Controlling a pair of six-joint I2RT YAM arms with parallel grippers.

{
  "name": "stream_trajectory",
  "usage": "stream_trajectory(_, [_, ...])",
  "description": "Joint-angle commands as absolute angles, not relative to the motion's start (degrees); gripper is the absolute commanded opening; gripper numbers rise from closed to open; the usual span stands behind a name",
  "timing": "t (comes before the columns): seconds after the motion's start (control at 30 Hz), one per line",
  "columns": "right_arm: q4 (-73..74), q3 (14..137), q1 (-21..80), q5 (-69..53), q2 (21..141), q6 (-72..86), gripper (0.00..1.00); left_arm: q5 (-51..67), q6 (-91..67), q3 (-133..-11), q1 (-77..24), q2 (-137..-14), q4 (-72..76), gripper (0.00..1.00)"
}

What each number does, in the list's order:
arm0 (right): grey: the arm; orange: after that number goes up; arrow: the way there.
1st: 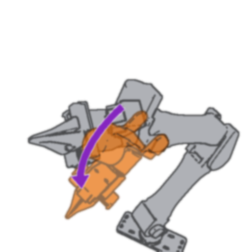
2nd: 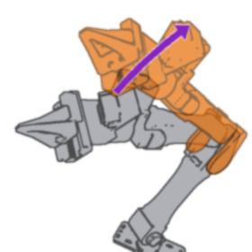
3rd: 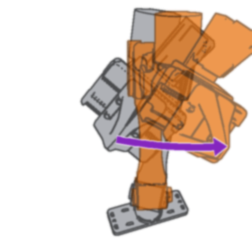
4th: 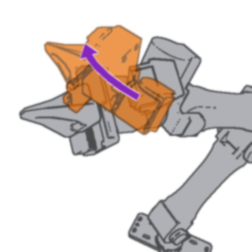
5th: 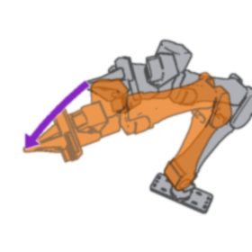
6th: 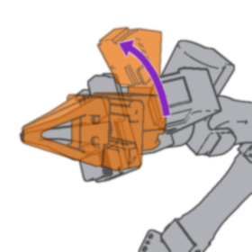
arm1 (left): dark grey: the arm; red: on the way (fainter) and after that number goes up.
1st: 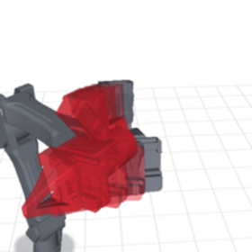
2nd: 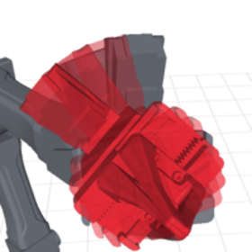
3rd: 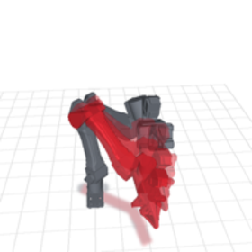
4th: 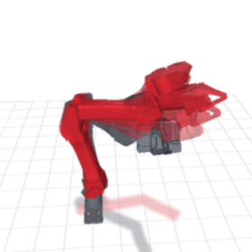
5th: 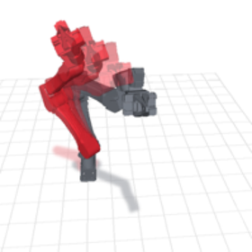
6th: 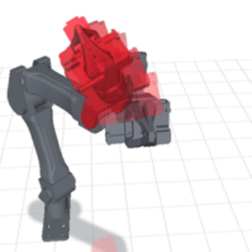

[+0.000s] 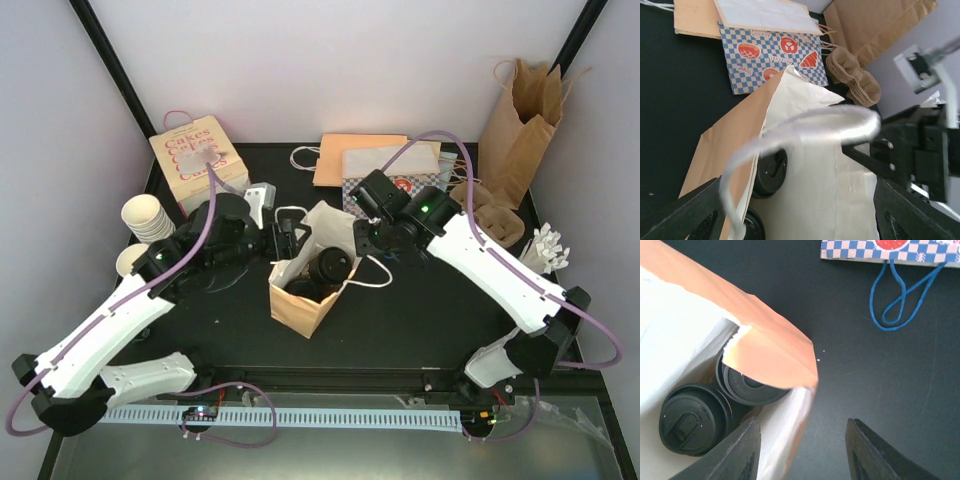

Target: Pack the takeout coffee

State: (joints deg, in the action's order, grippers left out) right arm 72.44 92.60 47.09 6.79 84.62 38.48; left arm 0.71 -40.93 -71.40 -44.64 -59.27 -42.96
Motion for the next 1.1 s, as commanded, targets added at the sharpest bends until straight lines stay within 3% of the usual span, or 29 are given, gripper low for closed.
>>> stream_trajectory(0.0, [73.0, 95.7, 46.6, 7.9, 86.6, 38.9, 0.42, 0.7, -36.3, -75.0, -44.1, -55.6, -48.5, 0.84])
stream_trajectory(0.2, [75.4, 101.4, 46.6, 11.5, 90.2, 36.4, 0.04, 1.3, -34.6, -75.0, -42.5, -52.3, -53.5, 0.85])
stream_trajectory(0.23, [76.2, 102.8, 46.4, 11.7, 91.1, 35.3, 0.02, 1.1, -34.3, -75.2, -41.9, -51.8, -54.6, 0.85])
stream_trajectory(0.47, [77.4, 108.4, 46.0, 10.0, 96.5, 16.9, 0.01, 1.4, -28.9, -80.7, -37.5, -46.4, -61.2, 0.9])
stream_trajectory(0.7, [74.1, 111.4, 46.0, 6.5, 101.8, 8.1, 0.01, 1.2, -22.9, -87.2, -33.3, -49.2, -67.8, 0.91])
stream_trajectory(0.97, [69.9, 116.4, 49.8, 1.3, 105.4, -2.3, 0.01, 2.9, -14.9, -93.1, -20.4, -54.6, -71.7, 0.93])
stream_trajectory(1.03, [70.7, 118.3, 52.0, 1.9, 106.6, -3.0, 0.05, 4.0, -14.5, -92.2, -19.3, -54.6, -70.7, 0.93])
stream_trajectory(1.07, [70.8, 118.9, 53.0, 2.8, 107.2, -2.9, 0.14, 4.4, -14.5, -91.4, -18.9, -54.2, -69.9, 0.93])
